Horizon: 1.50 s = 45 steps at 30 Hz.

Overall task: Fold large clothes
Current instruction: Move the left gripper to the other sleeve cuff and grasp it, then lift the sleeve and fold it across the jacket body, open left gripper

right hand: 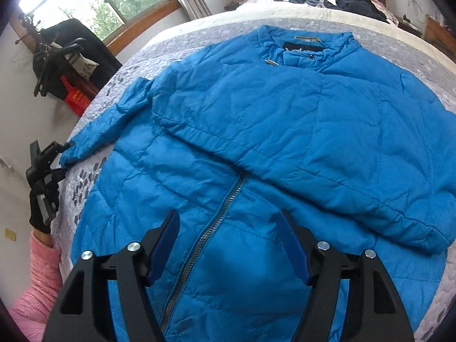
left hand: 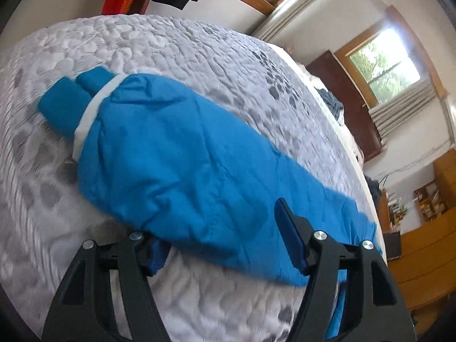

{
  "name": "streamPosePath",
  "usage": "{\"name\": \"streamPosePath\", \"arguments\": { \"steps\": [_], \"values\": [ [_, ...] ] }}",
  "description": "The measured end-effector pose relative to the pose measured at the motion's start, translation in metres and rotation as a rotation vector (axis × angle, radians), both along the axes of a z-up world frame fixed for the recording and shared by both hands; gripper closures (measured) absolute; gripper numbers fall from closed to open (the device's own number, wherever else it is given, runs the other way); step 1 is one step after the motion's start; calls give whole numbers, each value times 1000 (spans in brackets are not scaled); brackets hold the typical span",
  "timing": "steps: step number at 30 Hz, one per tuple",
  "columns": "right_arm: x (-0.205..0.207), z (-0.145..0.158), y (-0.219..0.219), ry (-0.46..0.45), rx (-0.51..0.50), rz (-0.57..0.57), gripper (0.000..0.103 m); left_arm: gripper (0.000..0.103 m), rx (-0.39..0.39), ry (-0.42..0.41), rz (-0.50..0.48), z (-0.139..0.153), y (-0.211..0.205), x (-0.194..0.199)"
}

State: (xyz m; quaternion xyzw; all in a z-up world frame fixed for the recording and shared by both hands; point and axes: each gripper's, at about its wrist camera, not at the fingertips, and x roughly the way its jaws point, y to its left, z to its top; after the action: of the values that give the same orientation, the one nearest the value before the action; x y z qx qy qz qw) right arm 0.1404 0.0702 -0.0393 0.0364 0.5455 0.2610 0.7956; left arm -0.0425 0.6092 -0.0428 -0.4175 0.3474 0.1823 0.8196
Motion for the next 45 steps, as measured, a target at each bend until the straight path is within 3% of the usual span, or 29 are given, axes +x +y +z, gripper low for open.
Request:
{"name": "streamPosePath", "arguments": {
  "steps": [2, 4, 7, 10, 18, 24, 31, 38, 45],
  "values": [
    [1, -2, -2, 5, 8, -2, 32, 47, 24, 5, 23, 0, 4, 5],
    [1, -3, -3, 4, 11, 0, 32, 67, 48, 21, 52, -1, 6, 1],
    [1, -4, -4, 3, 17, 2, 32, 89, 39, 11, 72, 0, 7, -2],
    [1, -4, -5, 3, 21, 0, 32, 96, 81, -11, 63, 11, 2, -2],
    [-4, 4, -11, -18, 17, -12, 32, 100, 214, -137, -21, 64, -42, -3],
    [-9, 15, -27, -58, 3, -44, 32, 101, 281, -233, -181, 106, -109, 20],
    [-15, 22, -55, -90, 18, -96, 32, 101, 322, -325, -417, 139, -216, 61],
    [-15, 25, -80, -108, 47, -141, 32, 101, 354, -339, -635, 135, -327, 100],
    [-12, 22, -102, -109, 48, -191, 32, 101, 327, -267, -773, 84, -395, 141]
  ]
}}
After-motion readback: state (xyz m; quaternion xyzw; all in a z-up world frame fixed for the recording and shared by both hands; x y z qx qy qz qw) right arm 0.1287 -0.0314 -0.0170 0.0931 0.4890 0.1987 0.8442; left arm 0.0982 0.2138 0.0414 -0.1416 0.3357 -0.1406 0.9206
